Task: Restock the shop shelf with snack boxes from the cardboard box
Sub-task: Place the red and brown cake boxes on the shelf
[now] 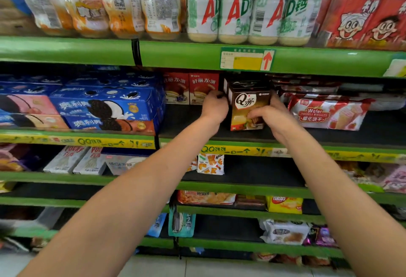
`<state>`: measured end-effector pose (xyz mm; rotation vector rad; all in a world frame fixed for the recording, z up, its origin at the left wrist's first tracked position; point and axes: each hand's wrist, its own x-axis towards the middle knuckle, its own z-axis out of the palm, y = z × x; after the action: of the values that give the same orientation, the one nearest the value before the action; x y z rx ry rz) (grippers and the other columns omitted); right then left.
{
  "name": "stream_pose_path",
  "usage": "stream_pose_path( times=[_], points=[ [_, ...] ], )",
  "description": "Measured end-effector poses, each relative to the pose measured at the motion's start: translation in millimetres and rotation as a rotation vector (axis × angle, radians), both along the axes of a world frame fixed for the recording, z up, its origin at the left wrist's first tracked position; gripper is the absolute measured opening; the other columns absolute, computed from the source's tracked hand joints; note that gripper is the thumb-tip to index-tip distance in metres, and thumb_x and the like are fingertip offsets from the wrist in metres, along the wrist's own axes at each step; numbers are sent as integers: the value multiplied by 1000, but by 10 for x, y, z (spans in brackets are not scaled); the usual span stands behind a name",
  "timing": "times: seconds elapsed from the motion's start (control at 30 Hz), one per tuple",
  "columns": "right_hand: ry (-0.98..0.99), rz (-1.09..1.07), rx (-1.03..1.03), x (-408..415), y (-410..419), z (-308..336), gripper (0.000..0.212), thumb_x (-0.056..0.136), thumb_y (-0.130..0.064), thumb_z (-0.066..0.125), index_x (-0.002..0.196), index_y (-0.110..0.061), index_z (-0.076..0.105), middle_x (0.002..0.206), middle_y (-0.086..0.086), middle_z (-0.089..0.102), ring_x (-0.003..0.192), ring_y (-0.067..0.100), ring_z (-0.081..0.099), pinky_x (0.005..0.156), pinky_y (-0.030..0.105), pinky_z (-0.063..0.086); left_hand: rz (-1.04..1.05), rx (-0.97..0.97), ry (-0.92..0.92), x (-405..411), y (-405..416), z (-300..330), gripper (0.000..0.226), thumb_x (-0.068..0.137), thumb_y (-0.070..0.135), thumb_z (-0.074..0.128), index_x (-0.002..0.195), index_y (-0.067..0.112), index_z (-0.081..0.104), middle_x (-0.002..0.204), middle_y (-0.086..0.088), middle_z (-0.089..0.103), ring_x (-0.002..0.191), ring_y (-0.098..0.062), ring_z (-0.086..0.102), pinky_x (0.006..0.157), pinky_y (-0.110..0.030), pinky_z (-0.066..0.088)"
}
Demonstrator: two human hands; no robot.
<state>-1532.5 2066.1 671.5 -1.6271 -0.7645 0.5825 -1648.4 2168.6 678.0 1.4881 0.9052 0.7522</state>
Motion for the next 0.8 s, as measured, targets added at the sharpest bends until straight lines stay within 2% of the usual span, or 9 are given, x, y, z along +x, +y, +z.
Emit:
stream_pose_path(
  times=[0.1,0.17,0.27,0.3,0.37,0.43,0.57,0.7,0.8],
  points=[
    [-15,-1,-29,31,83,-20,77,46,-11,77,116,-31,52,107,-10,70,103,9,63,88,28,49,-2,-79,-1,33,-57,-33,30,103,18,38,126,14,56,125,-8,62,113,-30,58,100,-45,49],
    [-38,8,-45,38,150,-37,70,52,-14,76,115,-31,52,108,-10,69,105,9,62,90,28,48,-19,-168,-25,47,-61,-35,24,105,22,36,112,17,59,110,-2,61,103,-23,57,100,-44,49],
    [-63,4,-44,75,266,-52,55,62,-8,74,107,-32,54,110,-6,67,106,13,60,97,34,47,-11,-274,-89,50,-25,-18,23,104,29,40,88,24,56,85,8,60,77,-10,56,73,-28,52],
    [-67,7,-39,100,306,-57,53,65,-6,74,108,-30,56,109,-5,68,105,14,61,98,36,47,-13,-287,-102,37,-26,1,22,104,28,41,87,24,55,82,10,60,74,-7,55,65,-25,47],
    [-66,16,-48,144,373,-70,57,69,-2,75,120,-20,56,114,0,68,109,19,62,101,40,48,-18,-312,-122,18,-27,26,13,104,26,42,99,27,53,83,10,59,75,-6,55,61,-23,43],
    [-71,26,-56,178,415,-85,57,72,-1,75,123,-18,53,117,2,68,111,21,61,102,41,48,-19,-331,-132,5,-35,48,10,104,26,42,105,26,51,85,7,60,76,-8,56,63,-24,43],
    [-86,23,-50,221,463,-122,59,75,-1,75,127,-18,53,117,0,67,112,20,61,101,39,49,-2,-349,-143,-3,-14,56,20,104,24,44,85,25,52,81,6,60,73,-8,55,66,-24,45],
    [-106,15,-67,258,490,-164,62,76,-4,77,130,-18,52,120,0,66,114,20,60,101,39,48,1,-353,-160,0,-12,52,7,103,24,45,102,24,52,90,3,61,80,-10,56,77,-29,46],
    [-116,9,-73,288,504,-202,63,76,-7,79,131,-20,51,119,-2,66,114,20,61,102,41,48,-1,-242,-150,-23,3,44,12,101,15,45,103,19,56,99,0,61,96,-20,57,89,-32,47]
  ],
)
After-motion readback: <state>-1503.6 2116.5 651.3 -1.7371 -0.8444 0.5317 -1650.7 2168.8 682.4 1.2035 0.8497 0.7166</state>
